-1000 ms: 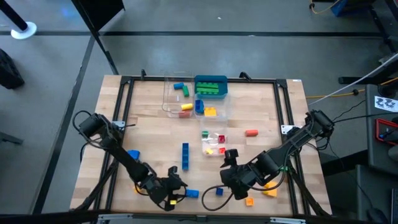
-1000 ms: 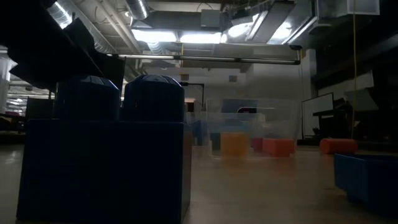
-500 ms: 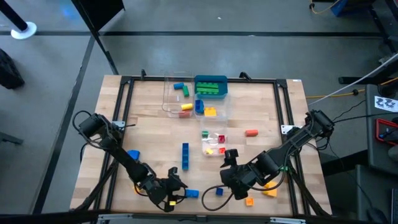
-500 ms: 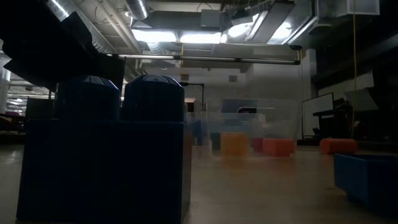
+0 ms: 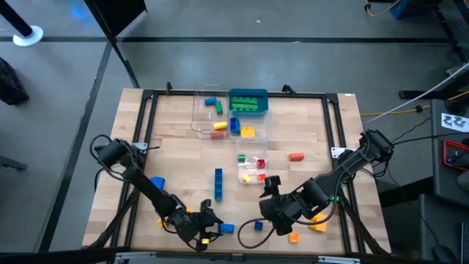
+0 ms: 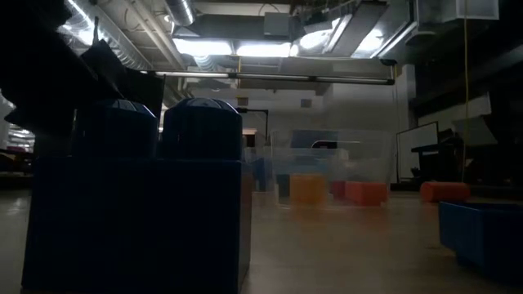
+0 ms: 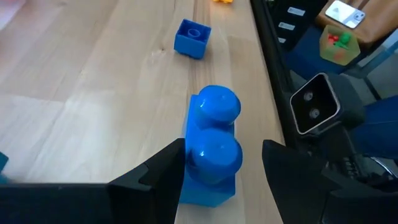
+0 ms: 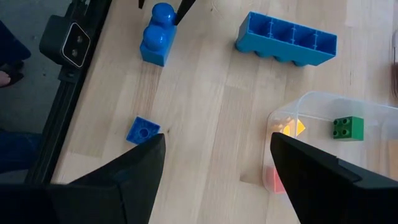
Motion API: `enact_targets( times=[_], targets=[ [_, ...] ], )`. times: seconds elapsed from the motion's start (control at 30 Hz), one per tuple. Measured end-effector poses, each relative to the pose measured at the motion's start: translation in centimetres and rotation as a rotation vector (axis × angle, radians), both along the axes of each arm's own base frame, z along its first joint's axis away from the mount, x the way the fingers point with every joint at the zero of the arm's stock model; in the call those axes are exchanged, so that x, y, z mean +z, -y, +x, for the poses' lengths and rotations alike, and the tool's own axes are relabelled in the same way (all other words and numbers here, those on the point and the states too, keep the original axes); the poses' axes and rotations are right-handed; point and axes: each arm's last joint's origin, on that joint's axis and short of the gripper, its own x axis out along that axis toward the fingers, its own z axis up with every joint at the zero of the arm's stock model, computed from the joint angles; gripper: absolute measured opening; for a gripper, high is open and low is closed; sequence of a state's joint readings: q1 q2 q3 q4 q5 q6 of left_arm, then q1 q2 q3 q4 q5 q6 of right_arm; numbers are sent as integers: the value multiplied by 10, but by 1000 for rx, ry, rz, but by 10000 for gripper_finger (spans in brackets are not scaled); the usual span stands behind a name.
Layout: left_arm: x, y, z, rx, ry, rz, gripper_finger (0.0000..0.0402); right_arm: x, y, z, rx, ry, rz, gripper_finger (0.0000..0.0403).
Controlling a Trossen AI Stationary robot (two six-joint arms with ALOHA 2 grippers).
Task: Sort blocks by size
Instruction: Put the blue 2 stud game piece into the top right transparent bin
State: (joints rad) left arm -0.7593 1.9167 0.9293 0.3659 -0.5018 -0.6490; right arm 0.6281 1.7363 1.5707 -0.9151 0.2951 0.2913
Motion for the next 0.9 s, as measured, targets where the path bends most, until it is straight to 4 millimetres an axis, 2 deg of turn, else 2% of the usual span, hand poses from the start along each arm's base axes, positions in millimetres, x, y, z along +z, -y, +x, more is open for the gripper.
enact_targets(
  times=[0.23,0.53,0.63,0.8,0.9],
  targets=[
    [-13,3,4,3,21,-15,198,0,0,0,0,0,0,292],
    [-15,3,5,25,45,24,195,0,0,0,0,0,0,292],
    [-15,2,5,29,45,28,172,0,0,0,0,0,0,292],
    [-14,3,6,41,53,12,106,0,0,0,1,-3,-1,292],
    [-11,3,5,51,52,-17,101,-1,0,-3,21,-45,16,292]
  ],
)
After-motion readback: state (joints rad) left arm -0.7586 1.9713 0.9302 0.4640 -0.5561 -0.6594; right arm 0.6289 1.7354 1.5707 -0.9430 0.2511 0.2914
